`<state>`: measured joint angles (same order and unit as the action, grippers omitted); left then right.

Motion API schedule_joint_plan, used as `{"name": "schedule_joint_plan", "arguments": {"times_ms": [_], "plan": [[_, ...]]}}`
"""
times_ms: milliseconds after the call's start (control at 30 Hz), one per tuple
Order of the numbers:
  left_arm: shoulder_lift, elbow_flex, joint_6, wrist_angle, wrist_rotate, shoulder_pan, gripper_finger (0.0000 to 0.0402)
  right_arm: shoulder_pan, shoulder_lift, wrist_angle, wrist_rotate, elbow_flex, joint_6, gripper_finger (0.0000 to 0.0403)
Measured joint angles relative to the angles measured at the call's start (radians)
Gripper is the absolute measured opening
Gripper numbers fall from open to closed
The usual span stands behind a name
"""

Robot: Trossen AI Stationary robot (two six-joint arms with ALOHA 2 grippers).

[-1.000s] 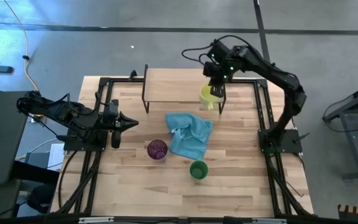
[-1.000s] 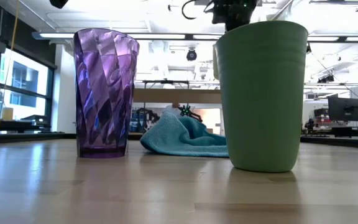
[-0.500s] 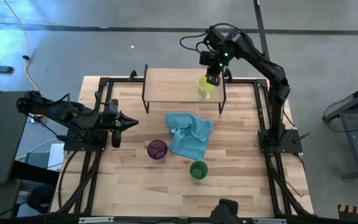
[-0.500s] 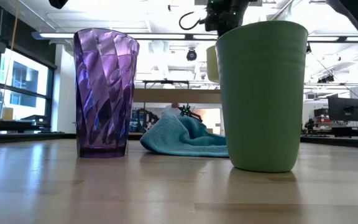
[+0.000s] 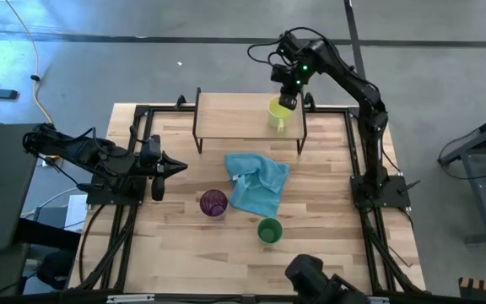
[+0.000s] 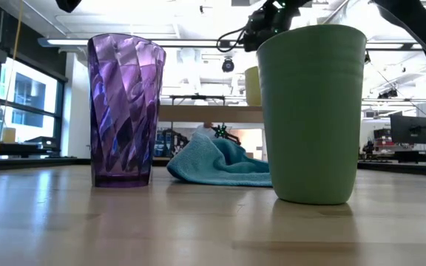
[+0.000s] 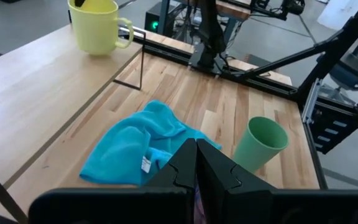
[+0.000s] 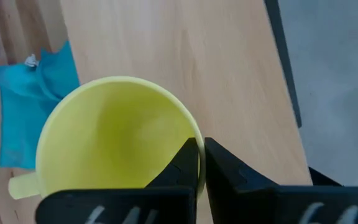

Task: Stack small to large cups/mugs on shelf
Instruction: Put the yellow mug on the shelf

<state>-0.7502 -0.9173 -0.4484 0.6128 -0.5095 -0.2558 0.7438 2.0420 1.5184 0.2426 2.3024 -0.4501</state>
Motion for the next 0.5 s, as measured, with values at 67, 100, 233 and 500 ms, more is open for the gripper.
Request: {"name": "schedule_joint_plan", "arguments": {"times_ms": [67, 100, 233, 500], "plan": [[0.000, 0.000, 0.000, 0.000, 0.000, 0.000, 0.0001, 0.009, -0.001, -0.008, 0.001, 0.000, -0.002, 0.0000], [0.000, 0.000, 0.002, 0.000, 0.000, 0.000, 0.0001, 0.013, -0.001, -0.012, 0.001, 0.000, -0.002, 0.0000], [0.000, 0.000, 0.002, 0.000, 0.000, 0.000, 0.0001, 0.029, -0.001, -0.017, 0.003, 0.000, 0.000, 0.0000], [0.000, 0.000, -0.001, -0.001, 0.000, 0.000, 0.0001, 0.030, -0.001, -0.024, 0.024, 0.000, 0.009, 0.0000]]}}
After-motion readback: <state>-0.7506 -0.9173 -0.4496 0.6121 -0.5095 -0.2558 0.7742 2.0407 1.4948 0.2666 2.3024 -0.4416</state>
